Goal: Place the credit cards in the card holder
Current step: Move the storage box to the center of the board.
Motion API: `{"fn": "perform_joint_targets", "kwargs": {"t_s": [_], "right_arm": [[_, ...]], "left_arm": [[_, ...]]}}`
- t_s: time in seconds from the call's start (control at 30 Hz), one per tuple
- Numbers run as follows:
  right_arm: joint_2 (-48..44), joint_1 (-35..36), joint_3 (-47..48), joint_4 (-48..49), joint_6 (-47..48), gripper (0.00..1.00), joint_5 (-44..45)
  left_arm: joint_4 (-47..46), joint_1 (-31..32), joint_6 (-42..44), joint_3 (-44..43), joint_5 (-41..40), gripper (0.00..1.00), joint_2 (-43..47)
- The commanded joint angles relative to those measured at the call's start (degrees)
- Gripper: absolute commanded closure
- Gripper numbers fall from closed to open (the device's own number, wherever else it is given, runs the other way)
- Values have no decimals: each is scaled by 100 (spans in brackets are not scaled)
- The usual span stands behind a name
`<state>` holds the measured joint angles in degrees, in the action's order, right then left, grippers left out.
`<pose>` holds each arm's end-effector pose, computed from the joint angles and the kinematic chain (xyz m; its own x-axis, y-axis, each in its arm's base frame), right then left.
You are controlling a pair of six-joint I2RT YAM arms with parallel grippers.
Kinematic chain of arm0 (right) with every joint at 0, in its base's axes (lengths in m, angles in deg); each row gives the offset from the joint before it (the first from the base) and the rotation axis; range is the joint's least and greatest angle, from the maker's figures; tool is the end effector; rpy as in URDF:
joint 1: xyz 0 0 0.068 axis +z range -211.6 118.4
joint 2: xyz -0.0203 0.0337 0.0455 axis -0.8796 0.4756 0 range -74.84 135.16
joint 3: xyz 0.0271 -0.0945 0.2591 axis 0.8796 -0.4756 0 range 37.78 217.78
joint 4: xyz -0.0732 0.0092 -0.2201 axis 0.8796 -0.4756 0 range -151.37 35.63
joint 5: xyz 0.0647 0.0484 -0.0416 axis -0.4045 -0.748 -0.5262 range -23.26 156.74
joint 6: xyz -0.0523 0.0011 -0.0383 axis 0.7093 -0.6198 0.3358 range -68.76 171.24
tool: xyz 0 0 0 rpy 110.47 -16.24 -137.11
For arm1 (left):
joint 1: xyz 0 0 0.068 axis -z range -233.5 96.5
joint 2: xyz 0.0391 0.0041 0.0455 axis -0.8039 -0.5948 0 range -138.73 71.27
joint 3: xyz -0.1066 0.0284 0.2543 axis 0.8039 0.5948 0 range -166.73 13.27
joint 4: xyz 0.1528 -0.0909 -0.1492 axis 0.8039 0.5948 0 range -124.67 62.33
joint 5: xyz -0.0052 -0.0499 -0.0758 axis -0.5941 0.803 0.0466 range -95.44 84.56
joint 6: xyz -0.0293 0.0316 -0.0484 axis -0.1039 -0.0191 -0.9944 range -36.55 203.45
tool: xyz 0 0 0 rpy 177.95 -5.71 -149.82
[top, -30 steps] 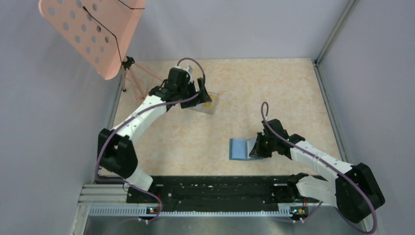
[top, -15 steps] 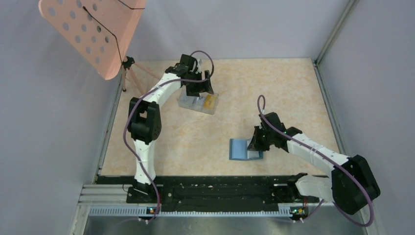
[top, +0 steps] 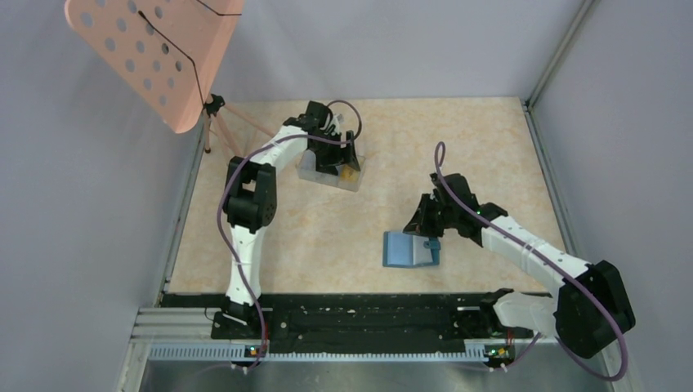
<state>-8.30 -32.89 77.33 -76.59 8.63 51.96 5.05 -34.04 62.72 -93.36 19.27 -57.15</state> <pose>0.1787 0.1126 0.2233 -0.9021 0.2522 -0.3501 0.0001 0.8114 0.5844 0.4309 -0.1747 0.1949 -0.9488 -0.0058 -0.3159 0.1655 0.8426 -0.5125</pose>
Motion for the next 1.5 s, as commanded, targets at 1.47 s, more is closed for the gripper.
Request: {"fn": "perform_joint_targets", "kwargs": {"t_s": [1.47], "right_arm": [[2918,-54,2479,693,329,70,-884]], "left_arm": [[-507,536,-696,2409,196,9,1845]]}}
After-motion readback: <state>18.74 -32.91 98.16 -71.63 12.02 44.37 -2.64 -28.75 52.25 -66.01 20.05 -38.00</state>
